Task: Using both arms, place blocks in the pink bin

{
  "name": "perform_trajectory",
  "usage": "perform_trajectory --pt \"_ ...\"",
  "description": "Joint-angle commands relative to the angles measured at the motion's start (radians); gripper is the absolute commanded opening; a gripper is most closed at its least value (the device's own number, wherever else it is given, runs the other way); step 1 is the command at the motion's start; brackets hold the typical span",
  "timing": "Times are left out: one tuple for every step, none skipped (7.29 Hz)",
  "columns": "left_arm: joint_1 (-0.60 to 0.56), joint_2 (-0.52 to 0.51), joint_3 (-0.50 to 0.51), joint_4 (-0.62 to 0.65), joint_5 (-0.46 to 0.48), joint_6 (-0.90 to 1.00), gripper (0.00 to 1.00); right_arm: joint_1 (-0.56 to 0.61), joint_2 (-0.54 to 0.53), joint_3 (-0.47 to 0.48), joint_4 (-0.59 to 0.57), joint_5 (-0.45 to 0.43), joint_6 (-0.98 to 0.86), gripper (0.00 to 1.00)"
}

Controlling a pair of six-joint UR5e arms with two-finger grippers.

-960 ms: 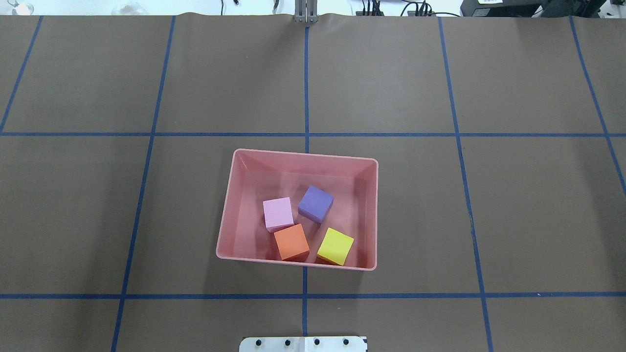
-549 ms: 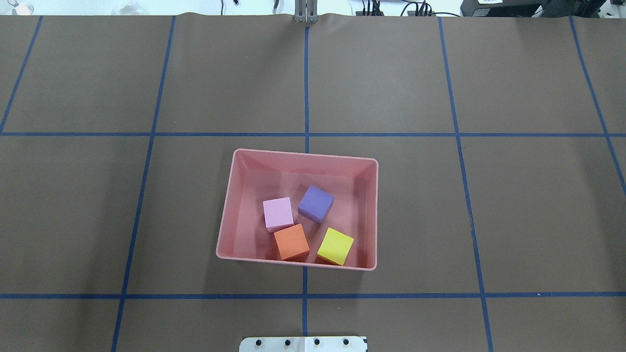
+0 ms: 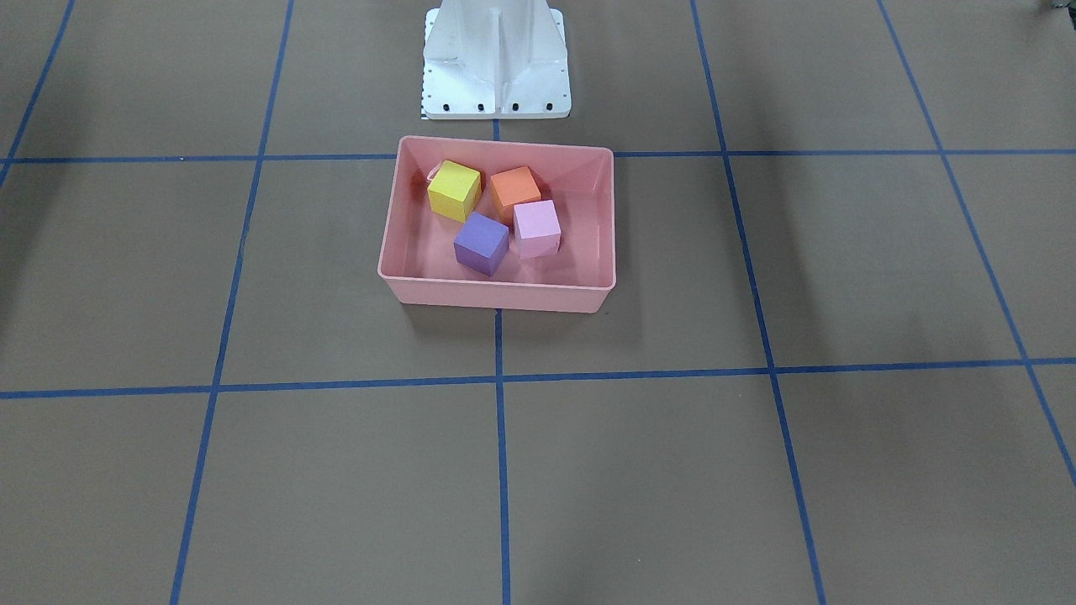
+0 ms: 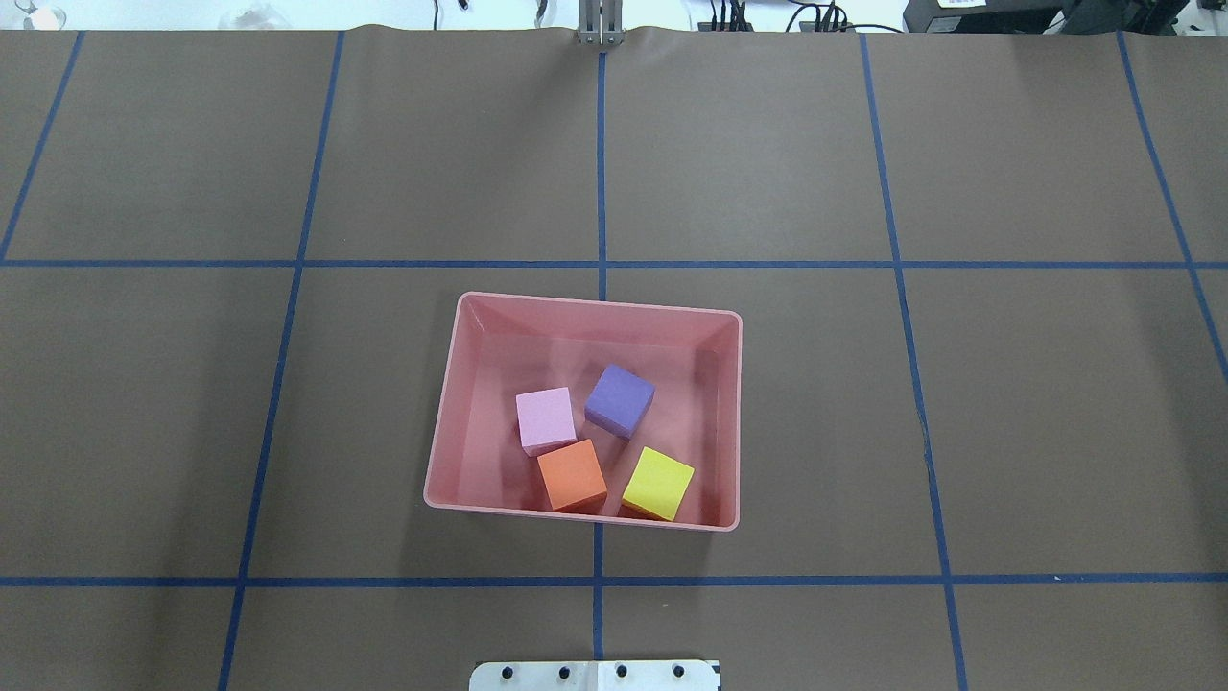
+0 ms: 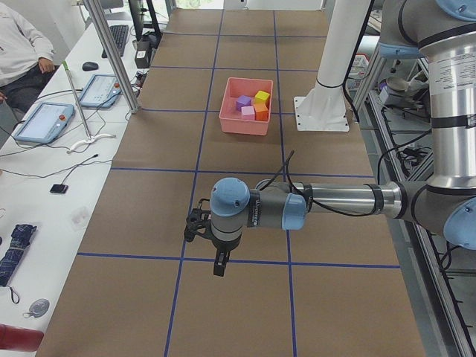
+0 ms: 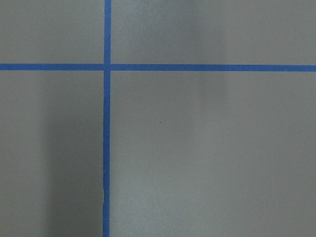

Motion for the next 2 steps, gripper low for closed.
perform_trajectory --pt "0.0 -0.001 0.001 0.001 0.002 0.0 1.0 0.0 -0.001 0.0 0.0 0.014 0.0 1.0" --pt "0.0 -0.001 0.001 0.001 0.004 0.0 1.0 0.0 -0.001 0.0 0.0 0.017 0.0 1.0"
